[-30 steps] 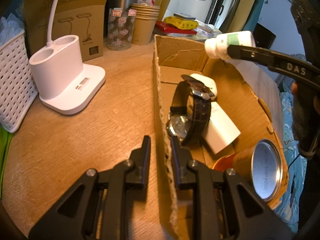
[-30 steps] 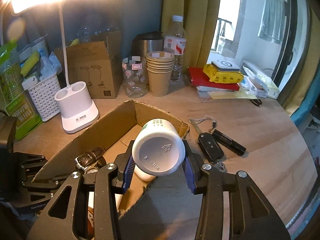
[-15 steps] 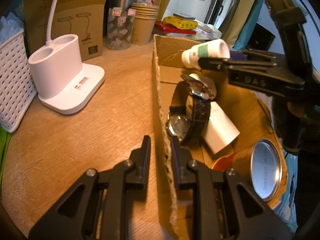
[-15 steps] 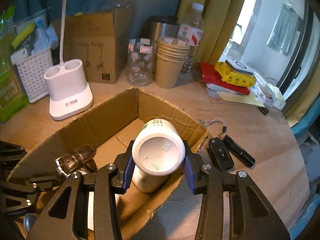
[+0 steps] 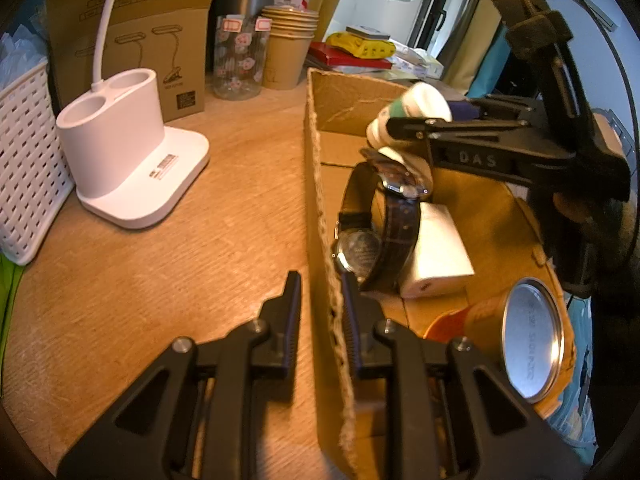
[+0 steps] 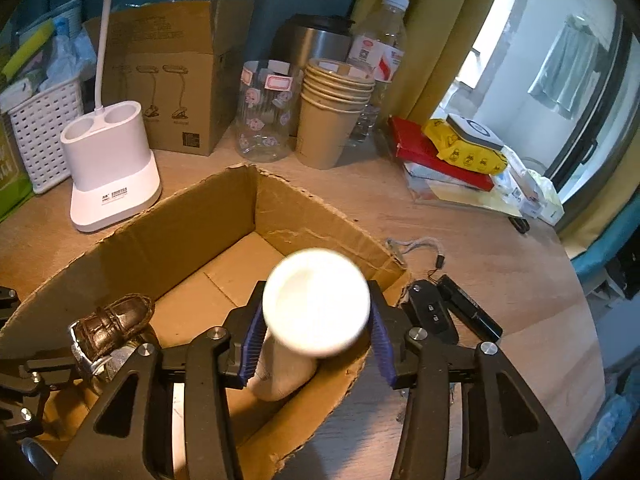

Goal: Organize rigid objects
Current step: 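Carry the pill bottle into the box and release it with the right tool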

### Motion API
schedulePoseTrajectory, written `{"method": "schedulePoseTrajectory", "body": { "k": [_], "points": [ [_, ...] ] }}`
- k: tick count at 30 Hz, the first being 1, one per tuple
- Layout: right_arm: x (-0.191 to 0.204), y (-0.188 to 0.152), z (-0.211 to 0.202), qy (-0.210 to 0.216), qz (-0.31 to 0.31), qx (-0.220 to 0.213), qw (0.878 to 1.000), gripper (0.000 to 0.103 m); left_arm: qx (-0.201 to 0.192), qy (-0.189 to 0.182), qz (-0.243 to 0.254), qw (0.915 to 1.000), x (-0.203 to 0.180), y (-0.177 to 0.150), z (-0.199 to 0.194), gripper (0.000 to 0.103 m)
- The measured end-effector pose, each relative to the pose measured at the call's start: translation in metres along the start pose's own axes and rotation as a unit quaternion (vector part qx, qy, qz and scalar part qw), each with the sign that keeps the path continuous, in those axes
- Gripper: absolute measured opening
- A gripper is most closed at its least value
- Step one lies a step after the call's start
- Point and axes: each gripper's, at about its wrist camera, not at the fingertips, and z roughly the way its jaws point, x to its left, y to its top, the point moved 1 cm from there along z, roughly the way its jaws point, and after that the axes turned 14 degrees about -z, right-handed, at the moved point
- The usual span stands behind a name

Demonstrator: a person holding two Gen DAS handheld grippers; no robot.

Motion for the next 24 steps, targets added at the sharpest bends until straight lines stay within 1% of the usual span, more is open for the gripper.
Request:
{"method": "schedulePoseTrajectory", "body": {
  "k": [5,7,8,14,18,20,22,24],
  "points": [
    [-0.004,-0.003,-0.016,0.001,0.012,-0.009,1.000,0.051,0.000,0.000,0.000,1.0000,0.000,0.000,0.000,0.021],
    [-0.007,-0.004,-0.021,-0.003,0.019,-0.012,1.000,0.059,0.000,0.000,0.000,1.0000,0.000,0.000,0.000,0.021],
    [-0.010,-0.006,-0.025,-0.010,0.022,-0.013,1.000,0.059,0.000,0.000,0.000,1.0000,0.000,0.000,0.000,0.021],
    [-0.022,-0.015,-0.031,-0.017,0.039,-0.007,0.999,0.059,0.000,0.000,0.000,1.0000,0.000,0.000,0.000,0.021],
    [-0.033,-0.019,-0.039,-0.011,0.069,-0.017,0.997,0.059,0.000,0.000,0.001,1.0000,0.000,0.000,0.000,0.021],
    [-0.038,-0.018,-0.045,-0.011,0.077,-0.027,0.997,0.059,0.000,0.000,0.000,1.0000,0.000,0.000,0.000,0.021],
    [-0.041,-0.015,-0.045,-0.020,0.077,-0.027,0.996,0.059,0.000,0.000,0.001,1.0000,0.000,0.000,0.000,0.021],
    [-0.045,-0.012,-0.041,-0.017,0.086,-0.022,0.996,0.060,0.000,0.000,0.001,1.0000,0.000,0.000,0.000,0.021]
  ]
}}
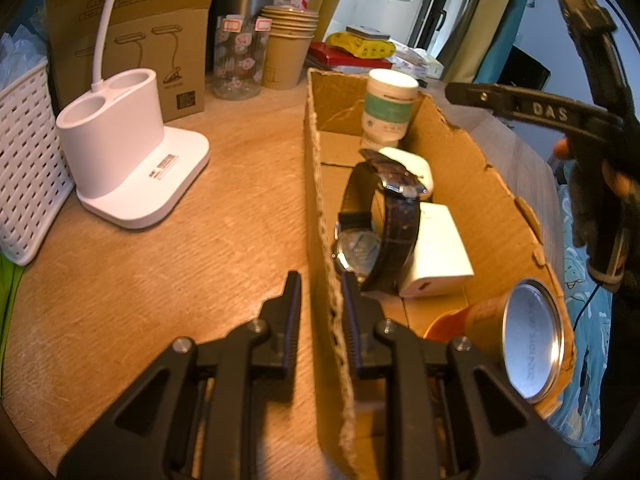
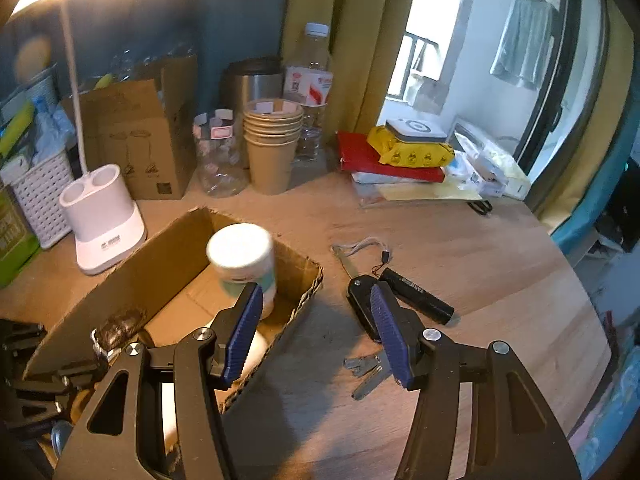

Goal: Organize rigid objects
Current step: 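Carry the pill bottle into the box and release it with the right tool, then lift the open right tool out of the box toward the black flashlight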

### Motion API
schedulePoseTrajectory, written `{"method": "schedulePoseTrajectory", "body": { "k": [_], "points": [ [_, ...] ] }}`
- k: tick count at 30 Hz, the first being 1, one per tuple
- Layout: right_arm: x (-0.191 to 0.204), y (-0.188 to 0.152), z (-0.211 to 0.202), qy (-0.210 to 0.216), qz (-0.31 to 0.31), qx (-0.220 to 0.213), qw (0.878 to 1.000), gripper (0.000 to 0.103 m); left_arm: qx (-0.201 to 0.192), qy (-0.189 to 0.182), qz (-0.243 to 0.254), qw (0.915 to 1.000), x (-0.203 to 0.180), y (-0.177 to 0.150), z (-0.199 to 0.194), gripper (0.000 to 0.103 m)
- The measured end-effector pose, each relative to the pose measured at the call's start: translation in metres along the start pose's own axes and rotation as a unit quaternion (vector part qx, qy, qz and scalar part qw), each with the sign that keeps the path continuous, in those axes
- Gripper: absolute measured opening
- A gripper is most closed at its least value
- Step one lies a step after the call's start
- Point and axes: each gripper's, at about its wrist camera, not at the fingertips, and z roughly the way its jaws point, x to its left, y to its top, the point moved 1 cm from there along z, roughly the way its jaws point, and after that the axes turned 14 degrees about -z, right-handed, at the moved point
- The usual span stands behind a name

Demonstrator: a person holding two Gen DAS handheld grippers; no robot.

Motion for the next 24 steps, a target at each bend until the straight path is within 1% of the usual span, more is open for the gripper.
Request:
{"method": "schedulePoseTrajectory", "body": {
  "k": [5,7,9,12,15,18,20,24],
  "points": [
    [0.012,0.012,0.018,0.004,-0.017,0.007,1.000,0.060,0.000,0.000,0.000,1.0000,0.000,0.000,0.000,0.021],
    [0.021,0.017,0.024,-0.006,-0.033,0.012,0.999,0.060,0.000,0.000,0.000,1.0000,0.000,0.000,0.000,0.021],
    [0.030,0.027,0.027,0.010,-0.044,0.005,0.999,0.060,0.000,0.000,0.000,1.0000,0.000,0.000,0.000,0.021],
    [0.045,0.041,0.028,0.010,-0.077,-0.004,0.997,0.060,0.000,0.000,0.000,1.0000,0.000,0.000,0.000,0.021],
    [0.043,0.055,0.023,0.018,-0.066,-0.023,0.997,0.060,0.000,0.000,0.000,1.0000,0.000,0.000,0.000,0.021],
    [0.043,0.061,0.028,0.009,-0.073,-0.021,0.997,0.060,0.000,0.000,0.000,1.0000,0.000,0.000,0.000,0.021],
    [0.040,0.060,0.032,0.019,-0.062,-0.015,0.998,0.060,0.000,0.000,0.000,1.0000,0.000,0.000,0.000,0.021],
    [0.034,0.052,0.034,0.018,-0.045,-0.009,0.999,0.060,0.000,0.000,0.000,1.0000,0.000,0.000,0.000,0.021]
  ]
}}
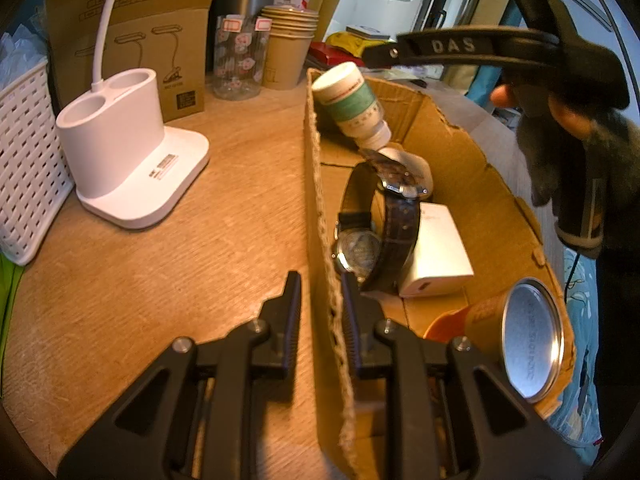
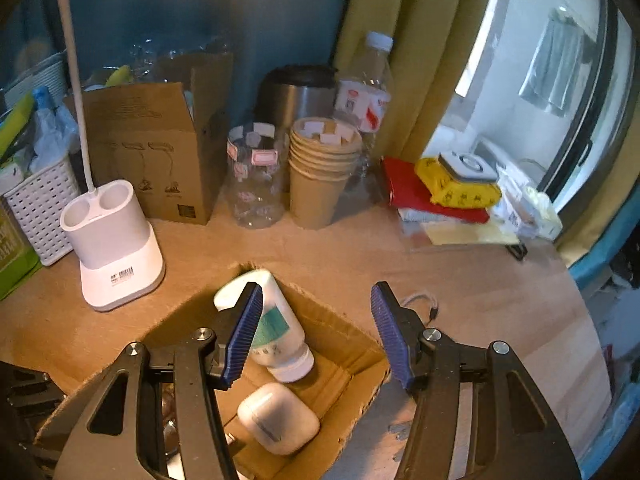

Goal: Organize rigid objects
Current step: 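Lift the open right tool out of the box toward the black flashlight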

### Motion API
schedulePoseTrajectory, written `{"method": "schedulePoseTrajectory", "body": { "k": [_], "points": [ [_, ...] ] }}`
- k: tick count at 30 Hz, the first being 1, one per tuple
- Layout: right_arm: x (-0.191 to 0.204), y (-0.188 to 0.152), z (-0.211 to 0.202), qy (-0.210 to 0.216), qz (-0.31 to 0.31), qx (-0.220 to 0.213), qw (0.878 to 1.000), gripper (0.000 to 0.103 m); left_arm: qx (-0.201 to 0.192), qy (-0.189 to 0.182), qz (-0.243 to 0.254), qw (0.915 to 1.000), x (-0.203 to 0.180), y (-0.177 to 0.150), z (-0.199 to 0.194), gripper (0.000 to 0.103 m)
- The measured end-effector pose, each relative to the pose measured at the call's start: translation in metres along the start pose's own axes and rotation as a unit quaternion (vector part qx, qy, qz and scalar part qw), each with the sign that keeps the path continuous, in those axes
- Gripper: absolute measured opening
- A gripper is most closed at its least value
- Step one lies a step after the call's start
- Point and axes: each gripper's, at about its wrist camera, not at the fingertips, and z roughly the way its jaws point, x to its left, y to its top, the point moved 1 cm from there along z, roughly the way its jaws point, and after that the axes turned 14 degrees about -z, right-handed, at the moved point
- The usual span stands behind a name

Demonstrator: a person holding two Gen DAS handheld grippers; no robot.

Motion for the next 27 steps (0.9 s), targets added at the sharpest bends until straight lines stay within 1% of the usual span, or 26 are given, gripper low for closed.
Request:
{"method": "schedulePoseTrajectory", "body": {
  "k": [3,4,5,7,10,12,14,15,17,19,22,24,27],
  "points": [
    [-0.006,-0.003,-0.002,0.006,0.021,-0.003,1.000,0.061,0.000,0.001,0.000,1.0000,0.000,0.000,0.000,0.021],
    [-0.008,0.000,-0.005,0.007,0.029,-0.012,0.999,0.065,-0.001,0.001,0.000,1.0000,0.000,0.000,0.000,0.021],
    [-0.008,0.006,-0.006,0.005,0.031,-0.022,0.999,0.067,-0.001,0.001,0.001,1.0000,0.000,0.000,0.000,0.021],
    [-0.003,0.013,-0.002,0.004,0.022,-0.018,1.000,0.067,-0.001,0.002,0.001,1.0000,0.000,0.000,0.000,0.021],
    [0.012,0.017,0.020,0.016,-0.008,0.021,1.000,0.067,-0.002,0.003,0.001,1.0000,-0.001,-0.001,-0.001,0.021],
    [0.023,0.013,0.033,-0.009,-0.035,0.047,0.998,0.067,-0.002,0.003,0.001,1.0000,-0.002,-0.001,-0.001,0.021],
    [0.031,0.007,0.042,-0.018,-0.059,0.069,0.996,0.067,-0.002,0.002,0.007,1.0000,-0.004,-0.002,0.000,0.021],
    [0.029,0.006,0.040,-0.019,-0.056,0.063,0.996,0.067,-0.002,0.003,0.005,1.0000,-0.003,-0.002,0.000,0.021],
    [0.020,0.006,0.029,-0.012,-0.038,0.038,0.998,0.067,-0.001,0.001,0.001,1.0000,-0.002,-0.001,0.000,0.021],
    [0.009,0.006,0.023,-0.018,-0.023,0.034,0.999,0.067,-0.001,0.002,0.002,1.0000,-0.002,-0.001,0.001,0.021],
    [-0.004,0.003,0.010,-0.013,-0.001,0.020,1.000,0.067,-0.002,0.002,0.002,1.0000,-0.002,-0.002,0.000,0.021],
    [-0.011,0.000,-0.001,-0.018,0.010,0.006,1.000,0.067,-0.002,0.003,0.002,1.0000,-0.002,-0.002,0.000,0.021],
    [-0.023,-0.008,-0.020,-0.028,0.028,-0.003,0.999,0.067,-0.002,0.004,0.002,1.0000,-0.002,-0.002,0.000,0.021]
  ]
}}
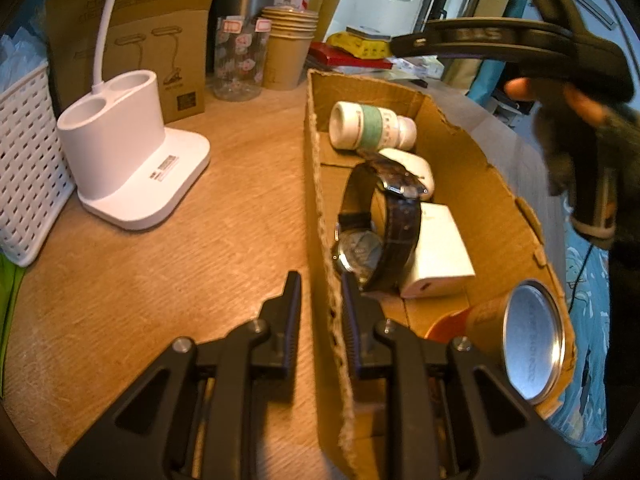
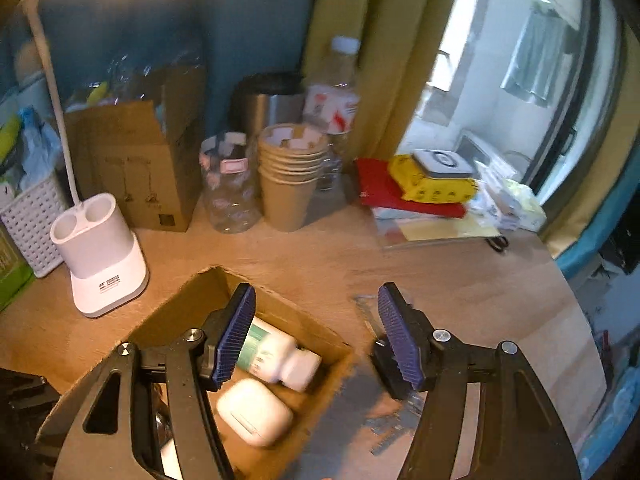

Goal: Organize rigid objects
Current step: 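Lift the open right tool out of the box toward the black flashlight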

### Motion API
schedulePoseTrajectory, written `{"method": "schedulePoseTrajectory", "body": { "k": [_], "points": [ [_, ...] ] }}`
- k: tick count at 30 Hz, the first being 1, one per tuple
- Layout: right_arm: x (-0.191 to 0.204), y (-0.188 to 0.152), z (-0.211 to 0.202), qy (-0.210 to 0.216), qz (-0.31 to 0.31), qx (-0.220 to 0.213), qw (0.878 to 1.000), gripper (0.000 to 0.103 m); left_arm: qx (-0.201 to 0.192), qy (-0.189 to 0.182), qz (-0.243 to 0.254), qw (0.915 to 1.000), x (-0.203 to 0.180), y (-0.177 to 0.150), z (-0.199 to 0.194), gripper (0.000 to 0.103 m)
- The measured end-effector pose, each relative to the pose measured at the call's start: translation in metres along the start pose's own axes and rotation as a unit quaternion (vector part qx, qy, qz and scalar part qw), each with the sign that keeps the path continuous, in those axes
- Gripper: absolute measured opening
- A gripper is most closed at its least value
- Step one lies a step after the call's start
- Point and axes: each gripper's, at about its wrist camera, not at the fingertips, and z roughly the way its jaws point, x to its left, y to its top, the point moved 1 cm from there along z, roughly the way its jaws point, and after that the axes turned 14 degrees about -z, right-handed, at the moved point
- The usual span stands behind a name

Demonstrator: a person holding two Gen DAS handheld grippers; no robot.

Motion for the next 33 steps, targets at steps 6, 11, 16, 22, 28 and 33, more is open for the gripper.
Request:
{"method": "schedulePoseTrajectory", "body": {
  "k": [6,11,16,22,28,33],
  "points": [
    [-0.028,-0.016,-0.032,-0.019,0.035,-0.016,0.999,0.068,-0.003,0.007,0.004,1.0000,-0.003,-0.001,-0.002,0.021],
    [-0.052,-0.035,-0.048,-0.031,0.058,-0.020,0.998,0.068,-0.008,0.016,0.010,0.9998,-0.004,-0.001,-0.004,0.021],
    [-0.069,-0.058,-0.048,-0.039,0.070,-0.013,0.997,0.068,-0.012,0.025,0.014,0.9995,-0.005,-0.002,-0.004,0.021],
    [-0.077,-0.082,-0.032,-0.031,0.067,-0.003,0.997,0.068,-0.011,0.023,0.013,0.9996,-0.004,-0.001,-0.003,0.021],
    [-0.077,-0.102,-0.008,-0.025,0.060,0.016,0.998,0.068,-0.010,0.022,0.013,0.9996,-0.005,-0.002,-0.004,0.021],
    [-0.087,-0.110,0.010,-0.024,0.063,0.028,0.997,0.068,-0.010,0.022,0.013,0.9996,-0.005,-0.002,-0.004,0.021]
  ]
}}
